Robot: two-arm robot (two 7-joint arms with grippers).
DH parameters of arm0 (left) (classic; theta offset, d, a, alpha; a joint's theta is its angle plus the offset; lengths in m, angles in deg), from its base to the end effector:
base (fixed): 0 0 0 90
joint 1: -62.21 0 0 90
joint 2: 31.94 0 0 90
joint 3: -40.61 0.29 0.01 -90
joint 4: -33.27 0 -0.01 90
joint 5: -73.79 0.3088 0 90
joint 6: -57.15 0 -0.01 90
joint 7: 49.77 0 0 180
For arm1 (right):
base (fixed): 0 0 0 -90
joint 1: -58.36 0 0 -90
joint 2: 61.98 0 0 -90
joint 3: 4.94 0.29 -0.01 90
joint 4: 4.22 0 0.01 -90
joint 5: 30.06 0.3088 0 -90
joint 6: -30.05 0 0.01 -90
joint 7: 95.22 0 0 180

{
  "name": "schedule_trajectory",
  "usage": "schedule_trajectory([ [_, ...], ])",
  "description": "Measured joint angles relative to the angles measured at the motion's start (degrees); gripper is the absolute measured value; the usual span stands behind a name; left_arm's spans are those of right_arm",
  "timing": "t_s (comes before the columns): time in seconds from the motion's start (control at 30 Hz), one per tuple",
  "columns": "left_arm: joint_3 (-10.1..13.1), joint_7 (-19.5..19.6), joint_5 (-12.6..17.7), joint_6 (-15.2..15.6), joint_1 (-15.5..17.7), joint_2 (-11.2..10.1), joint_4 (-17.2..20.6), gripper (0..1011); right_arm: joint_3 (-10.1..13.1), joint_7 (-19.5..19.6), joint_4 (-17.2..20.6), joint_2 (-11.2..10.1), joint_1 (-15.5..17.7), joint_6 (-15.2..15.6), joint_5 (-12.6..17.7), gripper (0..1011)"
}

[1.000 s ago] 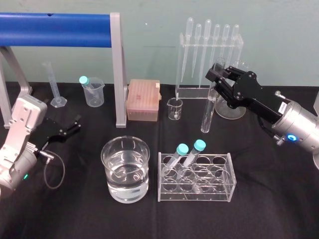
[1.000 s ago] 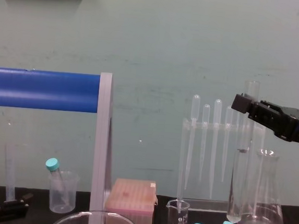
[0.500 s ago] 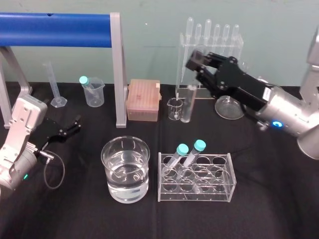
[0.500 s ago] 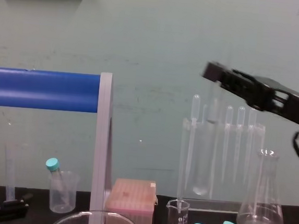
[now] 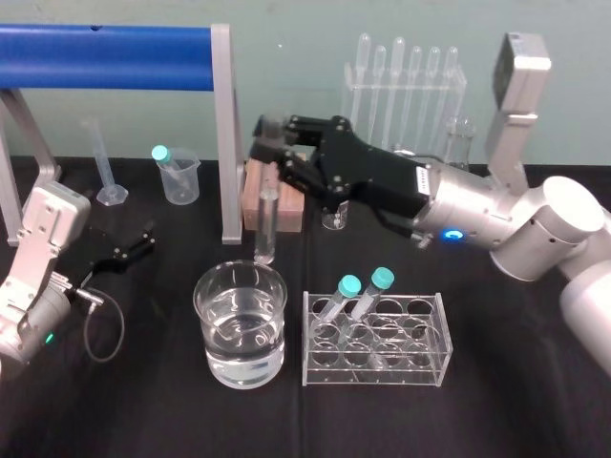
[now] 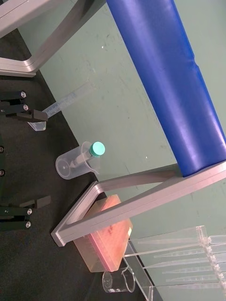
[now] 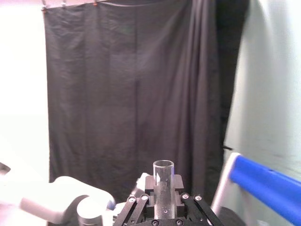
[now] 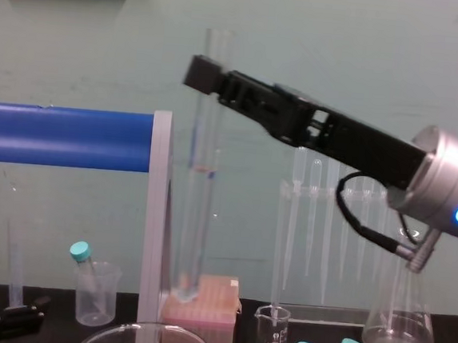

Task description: Hold the test tube with one hand and immerse one end into the beaker, then return it to the test tube rack.

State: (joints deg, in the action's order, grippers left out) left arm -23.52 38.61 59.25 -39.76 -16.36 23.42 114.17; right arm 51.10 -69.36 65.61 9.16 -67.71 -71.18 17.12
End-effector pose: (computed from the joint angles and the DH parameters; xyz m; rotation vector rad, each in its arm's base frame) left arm 0.3581 0.0826 -0.3023 0.3045 -0.2851 1.2478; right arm 0.4655 0.0288 -0.2065 0.3274 -0.1293 -0.0721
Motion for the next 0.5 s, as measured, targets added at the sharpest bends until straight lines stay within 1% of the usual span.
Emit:
schedule_trajectory([
  [0.17, 0.00, 0.00, 0.00, 0.00, 0.00, 0.00, 0.00, 1000, -2.21, -1.66, -0.69, 1.08, -0.82, 0.65, 0.61, 227],
  [0.4, 0.00, 0.00, 0.00, 0.00, 0.00, 0.00, 0.00, 1000, -4.15, -2.41, -2.28, 1.72, -1.49, 0.97, 0.90, 227],
  [0.5, 0.00, 0.00, 0.00, 0.00, 0.00, 0.00, 0.00, 1000, -5.14, -2.42, -3.38, 1.95, -2.04, 0.95, 0.51, 227],
])
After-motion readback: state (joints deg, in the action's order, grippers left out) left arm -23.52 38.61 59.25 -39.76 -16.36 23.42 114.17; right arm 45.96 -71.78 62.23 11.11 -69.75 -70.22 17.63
